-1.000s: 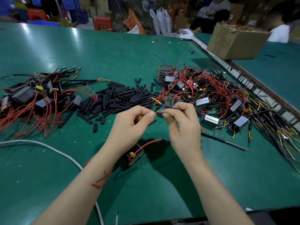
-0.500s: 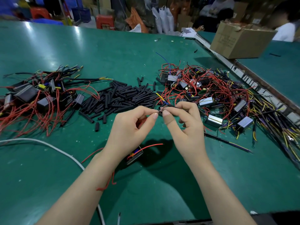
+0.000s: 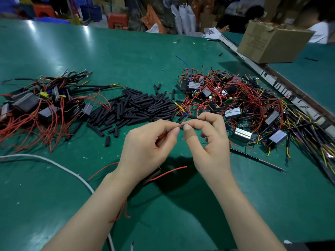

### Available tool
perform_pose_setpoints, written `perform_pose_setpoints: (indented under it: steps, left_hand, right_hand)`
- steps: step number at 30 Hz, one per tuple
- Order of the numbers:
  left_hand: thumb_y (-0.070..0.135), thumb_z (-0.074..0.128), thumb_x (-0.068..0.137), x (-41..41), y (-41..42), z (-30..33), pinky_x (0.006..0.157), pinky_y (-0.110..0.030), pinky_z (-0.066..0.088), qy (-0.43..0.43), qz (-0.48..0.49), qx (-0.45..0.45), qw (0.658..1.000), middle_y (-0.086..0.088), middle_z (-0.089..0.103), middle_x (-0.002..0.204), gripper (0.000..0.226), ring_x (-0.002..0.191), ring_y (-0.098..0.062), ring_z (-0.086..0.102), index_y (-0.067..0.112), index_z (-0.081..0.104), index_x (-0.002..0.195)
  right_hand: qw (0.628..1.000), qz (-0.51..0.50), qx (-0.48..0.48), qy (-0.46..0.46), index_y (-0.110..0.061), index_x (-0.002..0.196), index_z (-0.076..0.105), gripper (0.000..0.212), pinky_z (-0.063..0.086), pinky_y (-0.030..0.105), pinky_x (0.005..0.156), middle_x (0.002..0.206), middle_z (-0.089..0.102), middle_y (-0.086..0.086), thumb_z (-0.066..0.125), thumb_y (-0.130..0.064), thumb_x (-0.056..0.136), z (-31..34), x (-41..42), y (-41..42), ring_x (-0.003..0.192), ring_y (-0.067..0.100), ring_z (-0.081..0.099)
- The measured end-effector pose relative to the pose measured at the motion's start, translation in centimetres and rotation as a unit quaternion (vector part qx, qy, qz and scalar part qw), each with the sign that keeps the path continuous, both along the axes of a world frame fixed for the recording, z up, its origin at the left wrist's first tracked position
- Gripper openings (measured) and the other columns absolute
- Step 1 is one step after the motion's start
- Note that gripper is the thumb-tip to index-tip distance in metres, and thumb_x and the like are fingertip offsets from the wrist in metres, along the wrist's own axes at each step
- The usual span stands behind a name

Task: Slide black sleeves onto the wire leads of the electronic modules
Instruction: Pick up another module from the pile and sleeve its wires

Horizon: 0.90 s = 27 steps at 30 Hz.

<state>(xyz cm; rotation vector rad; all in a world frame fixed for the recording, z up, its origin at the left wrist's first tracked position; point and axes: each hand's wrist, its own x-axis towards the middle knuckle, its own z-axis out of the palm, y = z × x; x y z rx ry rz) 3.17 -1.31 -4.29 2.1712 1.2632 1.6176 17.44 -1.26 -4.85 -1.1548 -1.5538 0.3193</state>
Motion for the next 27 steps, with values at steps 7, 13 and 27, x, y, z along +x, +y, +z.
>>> perform_pose_setpoints:
  steps: [7,13,27]
  left_hand:
    - [0.024,0.057,0.088,0.1,-0.1,0.1,0.053,-0.014,0.035,-0.025,-0.001,-0.017,1.0,0.007,0.057,0.06,0.018,0.052,-0.003,0.042,0.012,0.071,0.091]
    - [0.021,0.062,0.086,0.0,0.0,0.1,0.051,-0.014,0.031,-0.039,-0.015,-0.082,0.996,-0.003,0.05,0.052,0.009,0.05,-0.008,0.039,0.017,0.069,0.083]
    - [0.036,0.051,0.08,-0.2,0.3,0.3,0.078,-0.047,0.043,0.069,0.028,-0.115,0.991,0.008,0.061,0.085,0.025,0.087,-0.019,0.054,0.018,0.069,0.078]
  right_hand:
    - [0.993,-0.023,0.094,-0.074,-0.008,0.099,0.074,0.015,0.045,0.044,0.075,0.096,0.05,0.0,0.063,-0.011,0.088,-0.3,0.4,0.5,0.086,0.027,0.053]
    - [0.995,-0.022,0.086,-0.056,-0.02,0.105,0.072,0.02,0.04,0.046,0.083,0.104,0.05,-0.002,0.059,-0.017,0.09,-0.2,0.4,0.1,0.093,0.022,0.048]
    - [0.996,-0.013,0.076,-0.044,-0.012,0.073,0.075,0.024,0.043,0.044,0.073,0.083,0.055,-0.001,0.063,-0.029,0.086,-0.3,1.0,0.4,0.079,0.023,0.052]
